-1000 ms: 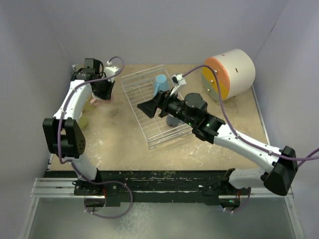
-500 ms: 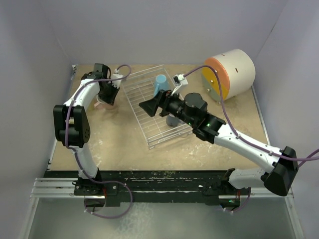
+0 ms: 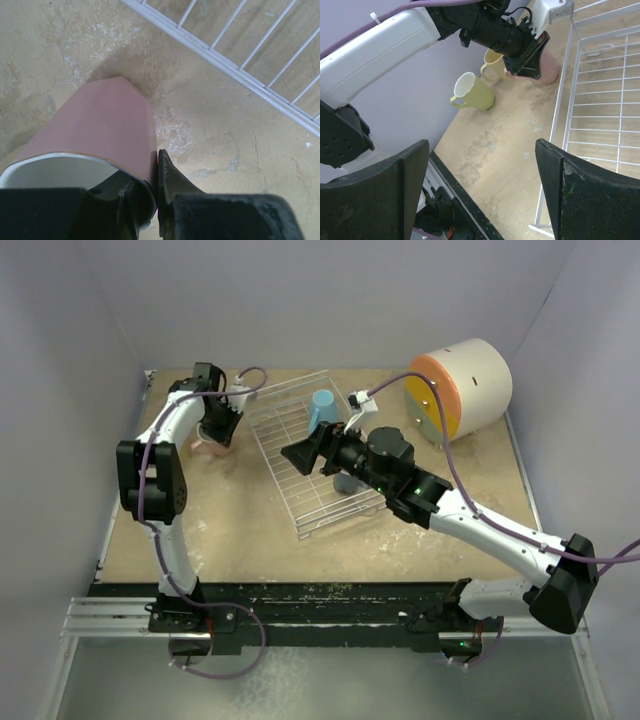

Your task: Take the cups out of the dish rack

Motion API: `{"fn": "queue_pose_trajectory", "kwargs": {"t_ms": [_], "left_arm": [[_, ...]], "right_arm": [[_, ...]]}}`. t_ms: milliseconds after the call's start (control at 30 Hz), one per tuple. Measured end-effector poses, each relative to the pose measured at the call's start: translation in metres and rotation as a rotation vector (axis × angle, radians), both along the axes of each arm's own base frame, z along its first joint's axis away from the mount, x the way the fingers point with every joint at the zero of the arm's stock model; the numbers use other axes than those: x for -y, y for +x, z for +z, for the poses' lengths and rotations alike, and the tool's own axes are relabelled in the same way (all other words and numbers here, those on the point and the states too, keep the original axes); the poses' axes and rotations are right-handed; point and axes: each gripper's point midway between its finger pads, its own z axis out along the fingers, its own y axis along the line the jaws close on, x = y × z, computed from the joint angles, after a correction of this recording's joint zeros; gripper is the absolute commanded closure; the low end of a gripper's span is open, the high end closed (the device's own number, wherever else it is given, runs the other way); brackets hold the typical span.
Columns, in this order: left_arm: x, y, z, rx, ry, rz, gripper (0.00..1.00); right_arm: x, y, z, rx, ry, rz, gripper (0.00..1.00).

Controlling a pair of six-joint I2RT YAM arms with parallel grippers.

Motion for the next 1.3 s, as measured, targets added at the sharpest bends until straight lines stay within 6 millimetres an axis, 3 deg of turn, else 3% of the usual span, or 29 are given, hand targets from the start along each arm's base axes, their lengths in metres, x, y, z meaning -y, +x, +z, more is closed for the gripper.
{"fn": "queue_pose_trajectory", "kwargs": {"t_ms": [100,200,233,267,500,567,633,767,933,1067,1167,1300], "left_arm": [[-0.001,0.003,0.0,-0.01,0.004,0.002,0.62],[-0.001,0.008,0.004,-0.001,0.011,-0.002,0.23],[-0.001,0.009,0.007,0.004,0.01,-0.002,0.2],[-0.001,0.011,0.009,0.012,0.012,-0.008,0.11],[-0.004,0.013,0.018,0.035,0.026,-0.013,0.08],[-0.005,0.012,0.026,0.05,0.029,-0.011,0.0],[-0.005,0.011,0.039,0.071,0.029,-0.012,0.01],[-0.003,0.007,0.088,0.16,0.015,-0.013,0.01],[-0.001,-0.008,0.172,0.349,-0.015,-0.014,0.01],[0.002,-0.022,0.217,0.452,-0.049,0.0,0.01],[0.007,-0.03,0.224,0.454,-0.091,0.01,0.01],[0.014,-0.041,0.208,0.393,-0.144,0.018,0.01]], "right_arm": [[0.002,0.002,-0.002,-0.003,-0.01,-0.015,0.1],[0.004,0.005,-0.008,-0.017,-0.036,-0.033,0.1],[0.004,0.007,-0.011,-0.023,-0.047,-0.042,0.1],[0.005,0.008,-0.013,-0.026,-0.055,-0.047,0.1],[0.005,0.022,-0.027,-0.054,-0.13,-0.101,0.1],[0.006,0.028,-0.033,-0.069,-0.165,-0.131,0.1],[0.006,0.04,-0.038,-0.082,-0.208,-0.175,0.1],[0.006,0.072,-0.055,-0.103,-0.316,-0.284,0.11],[0.006,0.121,-0.091,-0.138,-0.462,-0.418,0.12],[0.006,0.158,-0.128,-0.176,-0.562,-0.501,0.14],[0.007,0.182,-0.154,-0.204,-0.628,-0.551,0.16],[0.017,0.198,-0.184,-0.239,-0.699,-0.591,0.18]]}}
